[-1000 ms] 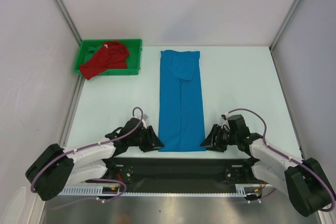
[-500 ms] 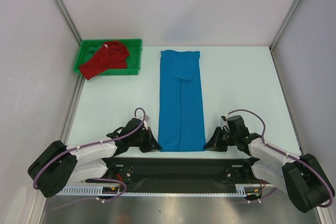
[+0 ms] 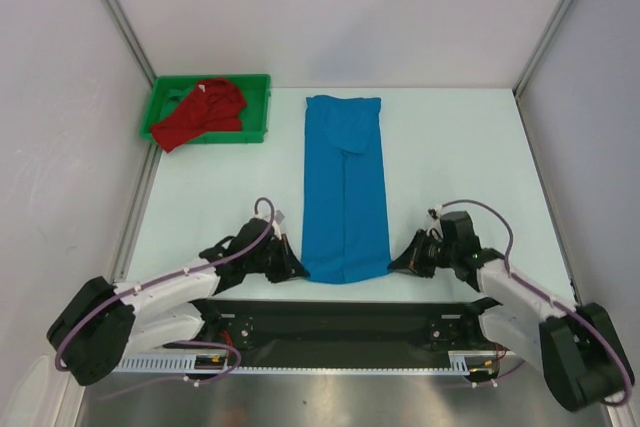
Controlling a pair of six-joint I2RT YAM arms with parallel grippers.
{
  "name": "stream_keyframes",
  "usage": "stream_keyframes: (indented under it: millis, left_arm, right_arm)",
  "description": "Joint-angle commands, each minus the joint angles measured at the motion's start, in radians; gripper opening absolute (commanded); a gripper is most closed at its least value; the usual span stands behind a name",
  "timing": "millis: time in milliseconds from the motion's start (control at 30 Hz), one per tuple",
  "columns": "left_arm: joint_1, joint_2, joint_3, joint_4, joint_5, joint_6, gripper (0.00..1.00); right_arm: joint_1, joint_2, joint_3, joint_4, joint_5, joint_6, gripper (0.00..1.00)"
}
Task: Fold and stack the t-shirts
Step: Fold the tshirt
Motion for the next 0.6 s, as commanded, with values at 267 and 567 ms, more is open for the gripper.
stream_keyframes:
  millis: [267,567]
  left_arm:
    - [0.295,0.519,0.634,0.020,0.090,0.159,0.00]
    - [0.407,0.911,1.022,0.003,0.207,0.176,0.00]
  right_arm:
    - [-0.174,0.683,0.703,0.077,-0.128,-0.161,0.00]
    - [-0.220,1.061,1.130,0.040,-0.177,-0.133,0.00]
